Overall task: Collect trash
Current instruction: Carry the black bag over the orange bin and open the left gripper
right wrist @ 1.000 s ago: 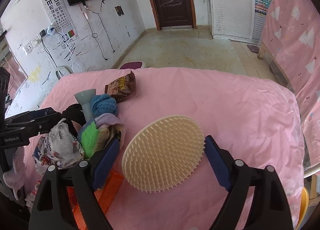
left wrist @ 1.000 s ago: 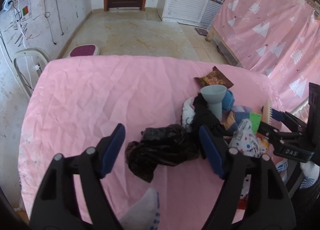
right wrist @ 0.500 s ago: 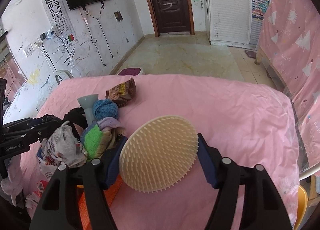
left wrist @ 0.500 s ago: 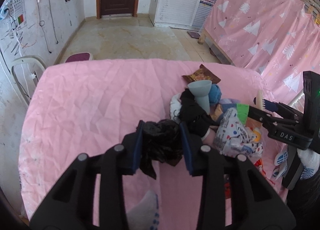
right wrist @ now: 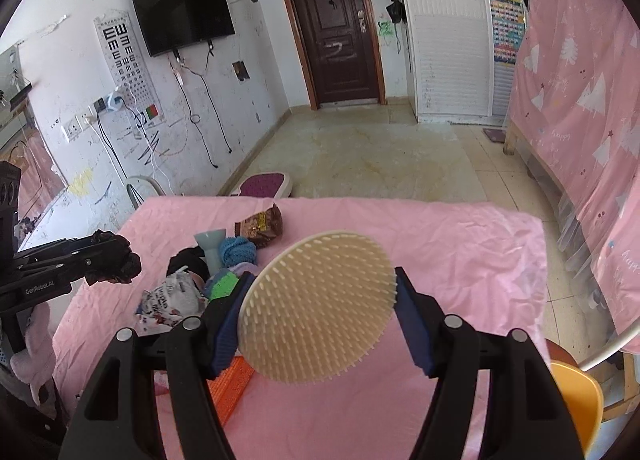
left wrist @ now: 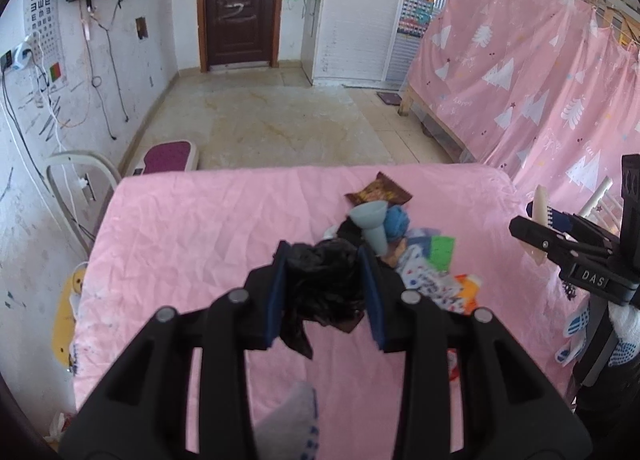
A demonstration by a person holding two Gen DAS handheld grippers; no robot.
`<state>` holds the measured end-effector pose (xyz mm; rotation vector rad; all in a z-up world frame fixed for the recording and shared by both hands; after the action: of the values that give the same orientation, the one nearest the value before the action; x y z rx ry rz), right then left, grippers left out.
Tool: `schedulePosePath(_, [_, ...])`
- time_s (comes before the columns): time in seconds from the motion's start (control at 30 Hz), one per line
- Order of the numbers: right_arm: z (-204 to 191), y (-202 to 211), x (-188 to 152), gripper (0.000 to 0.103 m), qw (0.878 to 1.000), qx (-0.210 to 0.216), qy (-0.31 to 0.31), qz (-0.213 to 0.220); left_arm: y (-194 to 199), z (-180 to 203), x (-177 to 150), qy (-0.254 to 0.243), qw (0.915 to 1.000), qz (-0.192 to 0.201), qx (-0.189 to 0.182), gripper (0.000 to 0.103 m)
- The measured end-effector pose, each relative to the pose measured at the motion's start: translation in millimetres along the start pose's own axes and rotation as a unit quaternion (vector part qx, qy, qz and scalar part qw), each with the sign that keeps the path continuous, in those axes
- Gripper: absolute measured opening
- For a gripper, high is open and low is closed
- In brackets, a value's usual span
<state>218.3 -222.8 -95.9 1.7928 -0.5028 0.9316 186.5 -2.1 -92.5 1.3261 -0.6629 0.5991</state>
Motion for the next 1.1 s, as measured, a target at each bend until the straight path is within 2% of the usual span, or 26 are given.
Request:
schedulePosePath(0.27, [25.8,43.5,4.3,0.058,0.999,-0.011,-0.014,0.035,16.6,46.7,14.3,-0.038,0.9989,0.020,-0.018,0.033])
schedulePosePath(0.73, [98.8,101.9,-15.6,0.059,0.994,-0.042,-0.061,0.074,11.5,147.2,15.7,-0.103,0.9931,0.019,-0.052,0.033])
schedulePosePath(0.9, [134.4,127.6,-30.1,0.059,0.991,-0.063,-0.084,0.088,4.7,199.5,13.3,-0.130,0.9880,0.012,-0.082,0.033])
schedulePosePath(1.1, [180.0,154.9,-51.4,0.059,0.985,-0.092,-0.110,0.095,-0.8,268.4,2.6,-0.182,0.9769,0.008,-0.112,0.033])
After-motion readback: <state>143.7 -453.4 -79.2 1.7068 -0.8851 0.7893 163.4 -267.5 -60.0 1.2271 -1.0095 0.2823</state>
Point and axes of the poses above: each gripper's, at about its wrist camera, not at the fingertips, and y roughly against the way its jaws point, z to its right, x to its top, the point moved 10 cm from there along -y, roughly the way its jaws point, and after that the axes turned 4 degrees about z, right-handed, at the moved point
